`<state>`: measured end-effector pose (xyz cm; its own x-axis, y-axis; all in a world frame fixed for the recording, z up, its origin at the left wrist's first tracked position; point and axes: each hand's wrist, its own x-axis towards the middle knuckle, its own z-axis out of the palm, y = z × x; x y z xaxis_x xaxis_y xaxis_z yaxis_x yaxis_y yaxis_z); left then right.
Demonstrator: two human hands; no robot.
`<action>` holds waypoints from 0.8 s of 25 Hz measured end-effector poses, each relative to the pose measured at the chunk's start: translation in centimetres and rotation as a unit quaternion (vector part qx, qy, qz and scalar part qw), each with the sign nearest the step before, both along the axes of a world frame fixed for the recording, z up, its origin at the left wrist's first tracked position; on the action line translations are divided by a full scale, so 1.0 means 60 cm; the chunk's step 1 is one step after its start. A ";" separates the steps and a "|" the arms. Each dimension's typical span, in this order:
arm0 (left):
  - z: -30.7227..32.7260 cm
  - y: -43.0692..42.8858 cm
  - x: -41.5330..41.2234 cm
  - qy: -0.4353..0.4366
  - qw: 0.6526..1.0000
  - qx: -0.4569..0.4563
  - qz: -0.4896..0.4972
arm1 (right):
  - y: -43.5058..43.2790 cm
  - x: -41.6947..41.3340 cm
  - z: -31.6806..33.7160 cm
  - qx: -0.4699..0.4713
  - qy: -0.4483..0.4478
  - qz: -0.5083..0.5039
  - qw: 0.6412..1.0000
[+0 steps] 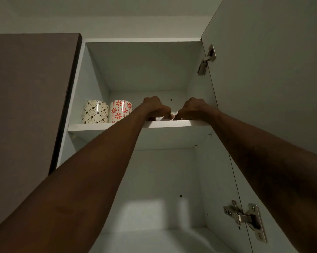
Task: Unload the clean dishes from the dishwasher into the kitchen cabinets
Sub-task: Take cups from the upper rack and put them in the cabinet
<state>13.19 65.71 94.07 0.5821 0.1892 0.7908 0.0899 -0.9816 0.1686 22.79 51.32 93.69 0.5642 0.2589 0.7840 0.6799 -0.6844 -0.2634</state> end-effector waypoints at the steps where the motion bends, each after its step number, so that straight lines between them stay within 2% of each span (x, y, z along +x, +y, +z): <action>1: 0.000 0.000 0.007 -0.004 1.000 0.015 0.014 | 0.003 0.005 0.004 -0.013 0.000 -0.016 1.000; 6: 0.006 0.001 0.035 0.007 0.994 0.088 0.070 | 0.012 0.025 0.023 -0.079 0.018 -0.072 0.994; 9: 0.007 0.005 0.035 0.018 0.992 0.114 0.046 | 0.020 0.036 0.031 -0.130 0.011 -0.095 0.987; 14: 0.001 0.000 0.024 0.070 0.987 0.139 0.024 | 0.019 0.043 0.031 -0.128 -0.010 -0.116 0.985; 17: 0.002 0.000 0.025 0.063 0.984 0.162 0.033 | 0.021 0.048 0.031 -0.146 -0.060 -0.139 0.978; 20: 0.001 0.002 0.029 0.044 0.987 0.154 0.018 | 0.022 0.048 0.030 -0.129 -0.088 -0.106 0.982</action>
